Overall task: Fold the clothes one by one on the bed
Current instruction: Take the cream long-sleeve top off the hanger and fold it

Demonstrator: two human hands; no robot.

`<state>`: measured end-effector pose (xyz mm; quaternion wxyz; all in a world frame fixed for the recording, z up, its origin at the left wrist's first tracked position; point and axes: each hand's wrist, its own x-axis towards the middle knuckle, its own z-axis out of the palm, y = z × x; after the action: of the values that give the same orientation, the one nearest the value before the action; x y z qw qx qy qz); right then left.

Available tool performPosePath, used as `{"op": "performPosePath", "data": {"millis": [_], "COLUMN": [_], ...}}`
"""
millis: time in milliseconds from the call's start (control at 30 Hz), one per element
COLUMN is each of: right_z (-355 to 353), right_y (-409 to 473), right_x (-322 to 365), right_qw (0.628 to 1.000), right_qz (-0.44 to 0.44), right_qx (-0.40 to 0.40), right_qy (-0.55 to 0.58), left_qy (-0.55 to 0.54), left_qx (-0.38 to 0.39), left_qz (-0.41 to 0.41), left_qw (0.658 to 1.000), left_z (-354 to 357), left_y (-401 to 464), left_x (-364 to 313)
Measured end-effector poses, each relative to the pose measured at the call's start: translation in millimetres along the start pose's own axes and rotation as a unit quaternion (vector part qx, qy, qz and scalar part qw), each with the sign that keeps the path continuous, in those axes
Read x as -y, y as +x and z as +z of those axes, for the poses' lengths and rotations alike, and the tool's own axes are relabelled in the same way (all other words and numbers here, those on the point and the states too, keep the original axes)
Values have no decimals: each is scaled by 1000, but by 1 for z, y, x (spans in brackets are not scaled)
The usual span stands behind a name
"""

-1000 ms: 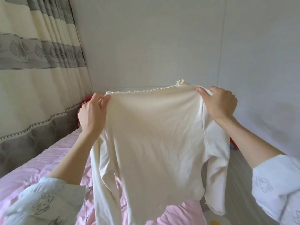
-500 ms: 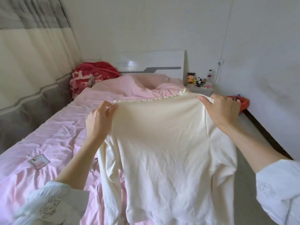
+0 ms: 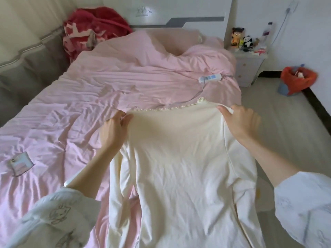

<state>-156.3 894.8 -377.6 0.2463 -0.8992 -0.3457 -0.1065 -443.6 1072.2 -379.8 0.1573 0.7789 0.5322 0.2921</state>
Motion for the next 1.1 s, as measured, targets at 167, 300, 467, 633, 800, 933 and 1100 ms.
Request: {"op": "performPosePath", "data": {"millis": [167,300,467,633,800,933,1100], "right_z": [92,143,194,229,247,246,215], "right_y": [44,61,65,16,-63,-145,-248], "right_x": [-11,-23,-39,-47,-36,-23,-27], "right_qw": [998,996,994,989,969,954,945], "right_qz": [25,46,61,50,47,45,47], "right_qx": [50,78,84,133,240,294,323], "right_qy": [-3,-7,35,40,28,25,-6], "left_qy": [31,69,24,3,-1,-26,-71], "left_qx": [43,61,84,124,170,212,277], "left_qz": [-19,-42,-51,-79,-158,-232,-290], "left_qw": [998,995,995,989,973,949,913], "left_z": [81,132,181,199,196,182,162], "left_y": [52,73,82,40,-32,-106,-197], "left_x": [18,33,57,91,133,148,170]}}
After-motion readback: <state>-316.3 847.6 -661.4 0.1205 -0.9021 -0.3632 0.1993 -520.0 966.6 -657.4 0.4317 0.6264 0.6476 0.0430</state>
